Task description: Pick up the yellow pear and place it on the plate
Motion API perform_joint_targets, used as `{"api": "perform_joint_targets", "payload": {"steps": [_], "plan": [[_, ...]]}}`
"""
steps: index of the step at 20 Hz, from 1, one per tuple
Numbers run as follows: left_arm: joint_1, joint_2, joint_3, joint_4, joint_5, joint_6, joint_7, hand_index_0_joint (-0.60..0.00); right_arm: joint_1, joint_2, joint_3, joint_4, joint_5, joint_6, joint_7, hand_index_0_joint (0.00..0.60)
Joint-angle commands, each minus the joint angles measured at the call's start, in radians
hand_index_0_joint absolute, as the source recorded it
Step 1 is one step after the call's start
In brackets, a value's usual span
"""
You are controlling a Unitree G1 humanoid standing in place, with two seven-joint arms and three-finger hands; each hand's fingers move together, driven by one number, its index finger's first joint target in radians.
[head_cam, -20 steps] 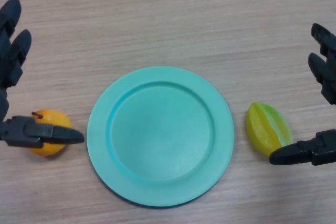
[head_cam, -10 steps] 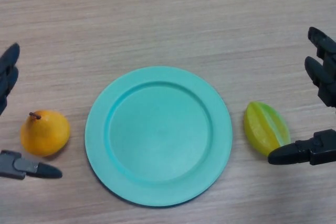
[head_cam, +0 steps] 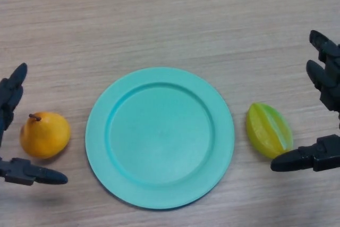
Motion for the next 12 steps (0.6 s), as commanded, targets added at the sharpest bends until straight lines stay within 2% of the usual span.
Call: {"api": "perform_joint_targets", "payload": {"steps": [1, 5, 12], "plan": [[-0.039, 0.053, 0.04, -0.007, -0.037, -0.122, 0.071, 0.0, -0.021, -0.02, -0.052, -0.07, 0.004, -0.095, -0.003, 0.0], [-0.073, 0.063, 0.017, 0.098, -0.044, -0.173, 0.087, 0.0, -0.017, -0.019, -0.059, -0.08, -0.007, -0.094, -0.006, 0.0], [-0.149, 0.08, -0.023, 0.316, -0.03, -0.327, 0.179, 0.0, -0.025, -0.019, -0.046, -0.116, -0.041, -0.046, -0.018, 0.0]]}}
